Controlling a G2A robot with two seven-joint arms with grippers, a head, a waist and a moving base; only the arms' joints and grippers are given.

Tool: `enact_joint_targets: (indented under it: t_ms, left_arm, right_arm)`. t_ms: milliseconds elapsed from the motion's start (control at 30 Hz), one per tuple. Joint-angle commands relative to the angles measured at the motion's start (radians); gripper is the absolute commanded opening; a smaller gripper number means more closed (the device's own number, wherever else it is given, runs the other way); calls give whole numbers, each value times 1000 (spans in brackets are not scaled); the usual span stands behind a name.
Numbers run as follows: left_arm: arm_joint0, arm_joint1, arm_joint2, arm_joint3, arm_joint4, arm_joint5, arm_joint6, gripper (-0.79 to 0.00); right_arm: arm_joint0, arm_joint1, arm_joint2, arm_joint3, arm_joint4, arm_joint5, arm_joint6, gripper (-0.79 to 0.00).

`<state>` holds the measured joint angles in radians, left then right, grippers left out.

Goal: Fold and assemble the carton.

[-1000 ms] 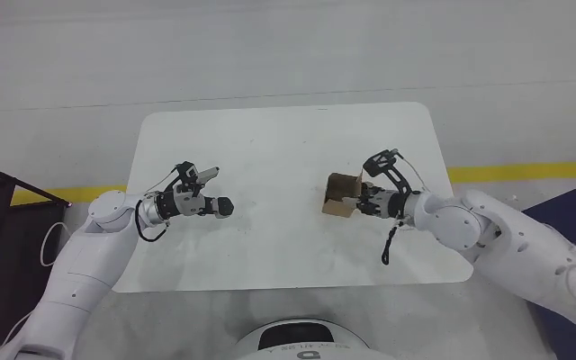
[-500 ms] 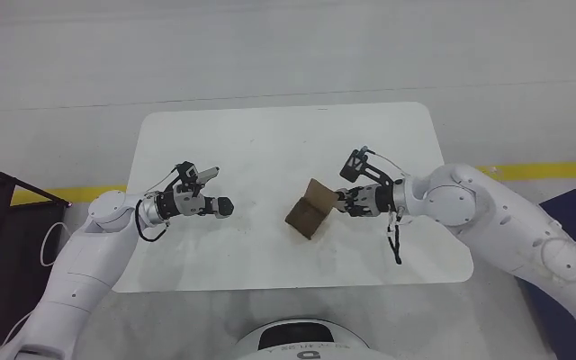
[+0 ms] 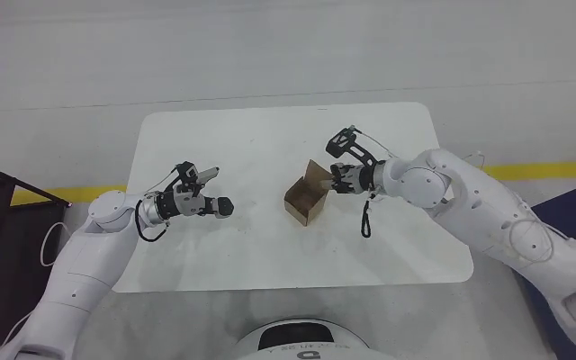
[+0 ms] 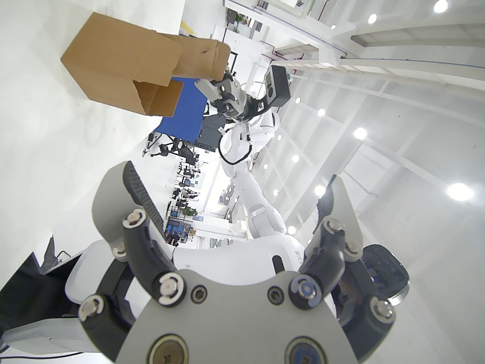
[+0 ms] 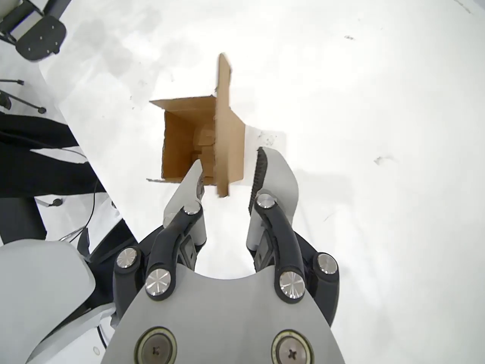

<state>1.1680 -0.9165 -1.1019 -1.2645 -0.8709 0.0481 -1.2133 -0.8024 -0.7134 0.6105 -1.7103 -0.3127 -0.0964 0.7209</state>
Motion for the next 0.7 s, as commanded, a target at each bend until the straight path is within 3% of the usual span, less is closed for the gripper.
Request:
enact_joint_targets:
  t_ms: [0,367,533,667]
  left_arm:
    - [0,0,0,0,0,0,0,0]
    - [0,0,0,0,0,0,0,0]
    - [0,0,0,0,0,0,0,0]
    - [0,0,0,0,0,0,0,0]
  right_arm:
    - [-15,1,11,-7,-10,17,-23,0]
    - [-227,55,125,-72,43,-3,-97,0]
    - [-270,61,150,-84,38,1,-101,0]
    - [-287,50,149,-77,-3,88,-150,0]
